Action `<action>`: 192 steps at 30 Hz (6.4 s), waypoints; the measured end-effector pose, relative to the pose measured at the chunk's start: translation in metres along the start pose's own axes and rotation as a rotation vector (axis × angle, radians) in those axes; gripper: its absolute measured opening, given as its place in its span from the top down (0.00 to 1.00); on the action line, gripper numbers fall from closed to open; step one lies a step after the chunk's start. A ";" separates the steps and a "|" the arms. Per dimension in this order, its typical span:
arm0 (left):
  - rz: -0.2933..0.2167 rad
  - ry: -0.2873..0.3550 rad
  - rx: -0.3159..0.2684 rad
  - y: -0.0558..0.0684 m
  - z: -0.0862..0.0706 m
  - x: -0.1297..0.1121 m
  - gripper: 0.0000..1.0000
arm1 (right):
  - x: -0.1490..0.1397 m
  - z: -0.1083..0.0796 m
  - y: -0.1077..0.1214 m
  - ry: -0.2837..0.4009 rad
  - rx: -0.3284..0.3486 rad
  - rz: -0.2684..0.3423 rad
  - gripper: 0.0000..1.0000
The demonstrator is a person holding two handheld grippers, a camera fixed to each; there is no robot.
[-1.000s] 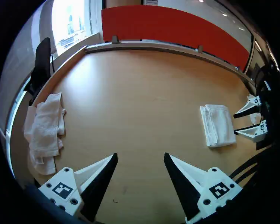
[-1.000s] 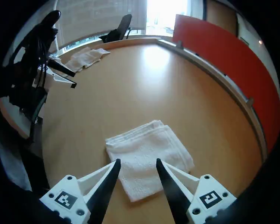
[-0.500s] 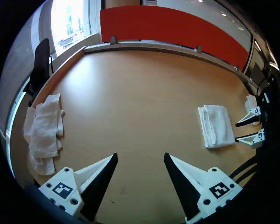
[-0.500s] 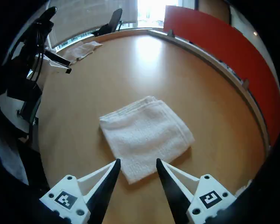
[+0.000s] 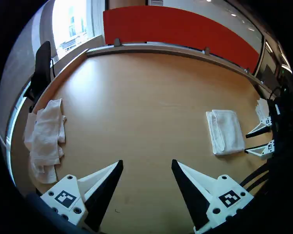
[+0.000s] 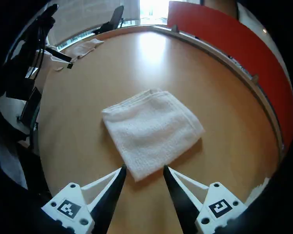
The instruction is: Fold towel
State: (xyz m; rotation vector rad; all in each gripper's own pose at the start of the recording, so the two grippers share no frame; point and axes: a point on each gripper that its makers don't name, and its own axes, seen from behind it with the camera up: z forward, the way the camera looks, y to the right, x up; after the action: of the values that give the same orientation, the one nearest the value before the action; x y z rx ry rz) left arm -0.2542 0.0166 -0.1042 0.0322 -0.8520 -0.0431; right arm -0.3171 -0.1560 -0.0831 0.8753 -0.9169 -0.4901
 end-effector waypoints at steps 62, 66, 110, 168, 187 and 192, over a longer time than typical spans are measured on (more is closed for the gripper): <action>-0.002 0.006 -0.006 0.003 0.002 0.001 0.08 | 0.022 -0.013 0.009 0.067 -0.043 0.013 0.96; -0.006 0.013 -0.009 0.005 0.001 0.002 0.08 | 0.046 -0.025 0.017 0.105 -0.055 -0.007 0.96; 0.013 0.079 -0.035 0.016 -0.015 0.022 0.08 | 0.149 -0.143 0.118 0.281 -0.216 -0.087 0.96; 0.052 0.058 -0.009 0.029 -0.017 0.027 0.08 | 0.025 -0.264 0.351 0.144 -0.500 0.153 0.96; 0.072 0.062 -0.021 0.039 -0.017 0.031 0.08 | -0.011 -0.283 0.350 0.125 -0.522 0.201 0.96; 0.078 0.062 -0.027 0.043 -0.017 0.030 0.08 | -0.034 -0.287 0.343 0.109 -0.526 0.231 0.96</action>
State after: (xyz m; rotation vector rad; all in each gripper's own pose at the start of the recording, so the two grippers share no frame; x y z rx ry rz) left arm -0.2203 0.0580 -0.0909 -0.0254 -0.7904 0.0194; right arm -0.0903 0.1891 0.0927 0.3105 -0.7283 -0.4487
